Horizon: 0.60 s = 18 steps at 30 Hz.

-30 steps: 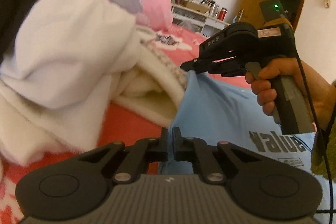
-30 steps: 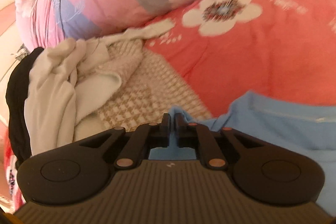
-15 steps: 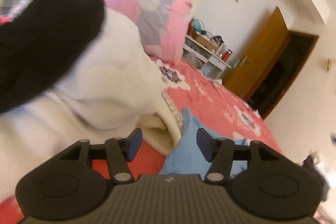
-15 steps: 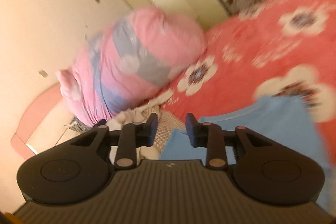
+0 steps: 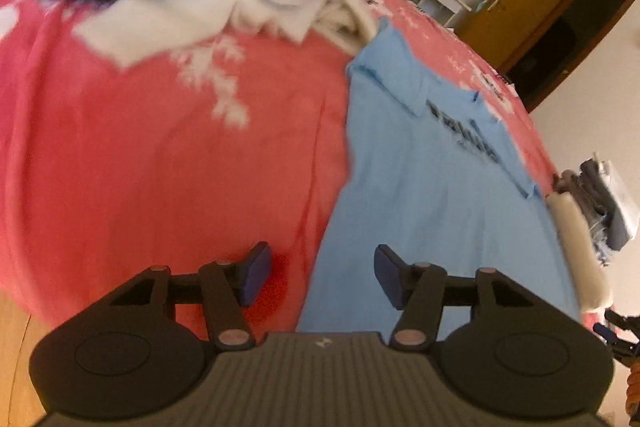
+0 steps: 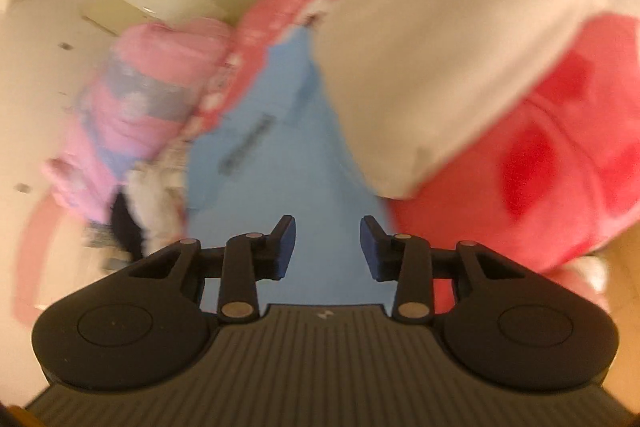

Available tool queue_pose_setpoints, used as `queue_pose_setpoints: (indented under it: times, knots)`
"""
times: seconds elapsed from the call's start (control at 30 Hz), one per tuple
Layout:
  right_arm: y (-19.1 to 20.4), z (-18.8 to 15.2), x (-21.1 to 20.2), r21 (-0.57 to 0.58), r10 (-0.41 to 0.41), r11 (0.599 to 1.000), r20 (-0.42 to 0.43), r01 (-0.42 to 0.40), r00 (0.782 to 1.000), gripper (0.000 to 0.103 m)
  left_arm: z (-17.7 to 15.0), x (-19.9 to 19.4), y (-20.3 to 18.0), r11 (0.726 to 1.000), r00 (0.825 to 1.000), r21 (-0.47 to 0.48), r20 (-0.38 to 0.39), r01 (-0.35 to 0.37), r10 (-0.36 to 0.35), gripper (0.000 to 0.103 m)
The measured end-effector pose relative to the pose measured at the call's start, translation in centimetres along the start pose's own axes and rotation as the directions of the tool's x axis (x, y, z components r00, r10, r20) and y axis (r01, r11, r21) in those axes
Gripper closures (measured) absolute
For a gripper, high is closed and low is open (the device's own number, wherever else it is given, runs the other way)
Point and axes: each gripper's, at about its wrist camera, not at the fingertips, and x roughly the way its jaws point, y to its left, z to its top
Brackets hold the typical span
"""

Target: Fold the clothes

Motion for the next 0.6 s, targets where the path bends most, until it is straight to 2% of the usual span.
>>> queue_pose_setpoints:
  times: [0.1, 0.13, 0.23, 0.33, 0.37, 0.5, 0.6]
  knots:
    - [-0.5, -0.6, 2.1, -0.035, -0.066, 0.997, -0.003, 0.066, 0.998, 0.068, -1.6, -1.0, 0.1, 0.999, 1.0, -0.028, 0.002, 0.025, -0.025, 0.047]
    - [-0.5, -0.9, 2.5, -0.036, -0.063, 0.997, -0.022, 0.062, 0.998, 0.068, -2.1, -1.3, 0.2, 0.998, 0.999, -0.044, -0.005, 0.04, -0.04, 0.047]
    - [-0.6, -2.3, 2.9, -0.024, -0.004, 1.0, -0.079, 0.002, 0.997, 0.068, -3.9, -2.3, 0.3, 0.997, 0.998, -0.067, -0.029, 0.044, -0.046, 0.061]
    - [-1.0, -3.7, 2.9, 0.019, 0.069, 0.998, -0.138, -0.067, 0.988, 0.071, -5.5, -2.2, 0.9, 0.994, 0.996, -0.096, -0.067, 0.059, -0.065, 0.069]
    - [-1.1, -3.8, 3.0, 0.026, 0.083, 0.996, -0.147, -0.08, 0.986, 0.073, -5.7, -2.1, 0.9, 0.993, 0.996, -0.097, -0.061, 0.061, -0.067, 0.072]
    - [-0.7, -3.1, 2.9, 0.056, 0.125, 0.991, -0.129, -0.118, 0.984, 0.077, -5.9, -2.6, 1.1, 0.992, 0.997, -0.105, 0.012, 0.072, -0.071, 0.072]
    - [-0.7, -2.7, 3.1, 0.069, 0.127, 0.991, -0.122, -0.119, 0.984, 0.078, -5.4, -3.0, 1.5, 0.989, 0.995, -0.125, 0.066, 0.083, -0.075, 0.071]
